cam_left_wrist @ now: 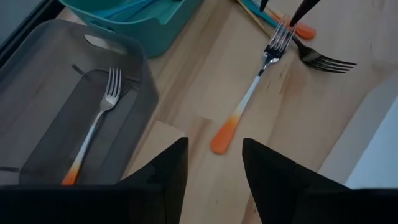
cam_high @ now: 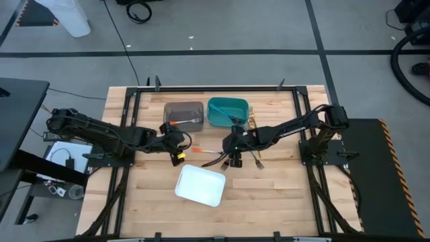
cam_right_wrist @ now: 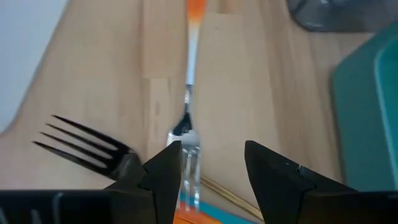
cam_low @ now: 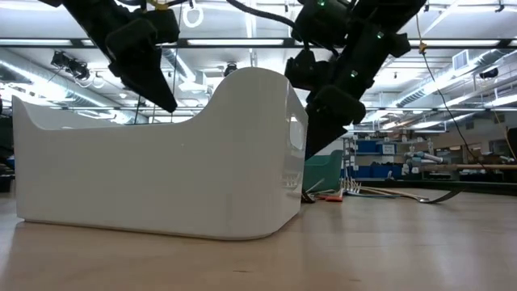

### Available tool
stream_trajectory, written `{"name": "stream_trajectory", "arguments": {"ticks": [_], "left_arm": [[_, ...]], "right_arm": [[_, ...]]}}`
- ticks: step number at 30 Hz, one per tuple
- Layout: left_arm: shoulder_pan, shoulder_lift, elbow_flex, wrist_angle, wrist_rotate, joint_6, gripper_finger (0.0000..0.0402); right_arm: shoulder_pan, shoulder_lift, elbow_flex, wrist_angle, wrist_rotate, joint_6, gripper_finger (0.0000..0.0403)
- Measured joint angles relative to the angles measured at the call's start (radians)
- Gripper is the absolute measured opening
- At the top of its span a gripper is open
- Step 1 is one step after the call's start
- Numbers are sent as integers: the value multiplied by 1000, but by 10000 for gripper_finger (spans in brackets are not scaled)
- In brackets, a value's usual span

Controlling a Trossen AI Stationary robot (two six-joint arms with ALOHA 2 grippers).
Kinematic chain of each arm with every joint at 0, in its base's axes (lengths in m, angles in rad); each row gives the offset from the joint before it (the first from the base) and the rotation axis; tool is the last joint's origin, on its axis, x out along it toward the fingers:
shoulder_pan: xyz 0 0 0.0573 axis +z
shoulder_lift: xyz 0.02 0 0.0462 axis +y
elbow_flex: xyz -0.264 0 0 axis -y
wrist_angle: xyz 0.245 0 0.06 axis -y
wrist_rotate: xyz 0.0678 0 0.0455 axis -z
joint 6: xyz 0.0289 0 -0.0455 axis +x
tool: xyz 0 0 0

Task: Sort silverware by color (type)
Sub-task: Put the orange fork into the black bin

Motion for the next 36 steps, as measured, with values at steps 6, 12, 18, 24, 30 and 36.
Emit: {"name": "stream_trajectory", "arguments": {"ticks": [6, 12, 18, 24, 30, 36], "left_arm": [[1, 0, 0, 0, 5, -27, 160], [1, 0, 4, -6, 20, -42, 160], [-13, 72, 62, -41, 23, -43, 160], [-17, 168, 150, -119, 24, -17, 160], [-24, 244, 246, -165, 30, -12, 160], [-24, 300, 325, -222, 30, 17, 159]], "right_arm": [[14, -6, -32, 25, 5, 2, 187], [17, -45, -43, 26, 27, 2, 187], [23, -118, -86, 39, 67, 6, 187], [23, -182, -131, 46, 71, 33, 187], [23, -247, -172, 5, 117, 117, 187], [23, -268, -219, -17, 140, 149, 187]]}}
